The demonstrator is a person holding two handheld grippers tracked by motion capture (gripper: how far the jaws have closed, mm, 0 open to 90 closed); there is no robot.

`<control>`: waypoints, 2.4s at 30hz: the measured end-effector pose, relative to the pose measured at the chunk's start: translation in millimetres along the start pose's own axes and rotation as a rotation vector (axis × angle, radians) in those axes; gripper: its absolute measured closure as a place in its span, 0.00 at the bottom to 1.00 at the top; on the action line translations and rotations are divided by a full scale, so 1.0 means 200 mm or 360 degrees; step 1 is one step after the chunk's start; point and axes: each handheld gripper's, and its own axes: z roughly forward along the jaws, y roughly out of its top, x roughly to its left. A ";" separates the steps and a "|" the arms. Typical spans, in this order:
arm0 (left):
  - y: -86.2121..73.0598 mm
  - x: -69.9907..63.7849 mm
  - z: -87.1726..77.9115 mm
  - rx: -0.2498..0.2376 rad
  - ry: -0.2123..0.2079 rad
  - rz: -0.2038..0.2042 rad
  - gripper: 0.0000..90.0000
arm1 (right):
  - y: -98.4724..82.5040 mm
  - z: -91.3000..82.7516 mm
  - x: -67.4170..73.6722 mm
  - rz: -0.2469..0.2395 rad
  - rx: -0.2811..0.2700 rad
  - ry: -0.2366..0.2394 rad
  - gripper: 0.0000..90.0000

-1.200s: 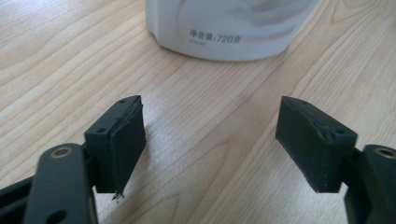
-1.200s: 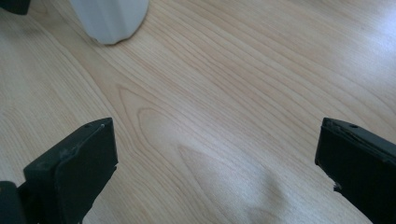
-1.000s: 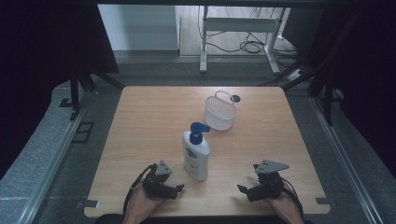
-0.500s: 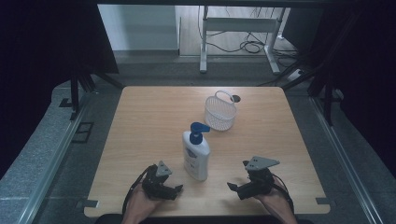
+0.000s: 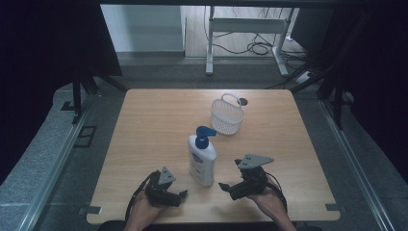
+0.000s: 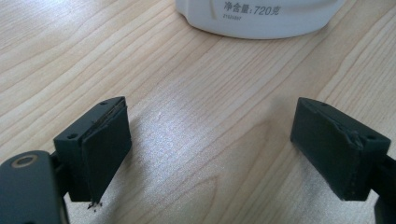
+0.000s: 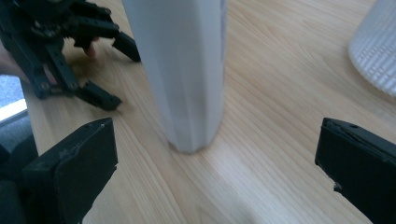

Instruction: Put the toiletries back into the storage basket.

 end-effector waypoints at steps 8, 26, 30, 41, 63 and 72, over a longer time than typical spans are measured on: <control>-0.01 0.00 0.00 -0.0009 -0.0001 0.0008 0.13 | 0.10 0.05 0.03 -0.0011 -0.0011 0.0007 0.00; 0.00 0.00 0.00 -0.0010 -0.0001 0.0007 0.13 | 0.29 0.18 0.07 -0.0064 -0.0043 0.0013 0.04; 0.00 0.00 0.00 -0.0011 0.0000 0.0007 0.13 | 0.31 0.22 0.09 -0.0070 -0.0063 0.0005 0.09; 0.00 0.00 0.00 -0.0010 -0.0001 0.0005 0.13 | 0.36 0.26 0.13 -0.0122 -0.0116 -0.0058 0.31; 0.00 0.00 0.00 -0.0010 0.0004 0.0003 0.13 | 0.42 0.19 0.06 -0.0143 -0.0067 -0.0023 0.40; 0.00 0.00 0.00 -0.0010 0.0007 0.0007 0.13 | 0.49 0.12 -0.01 -0.0146 -0.0070 -0.0003 0.41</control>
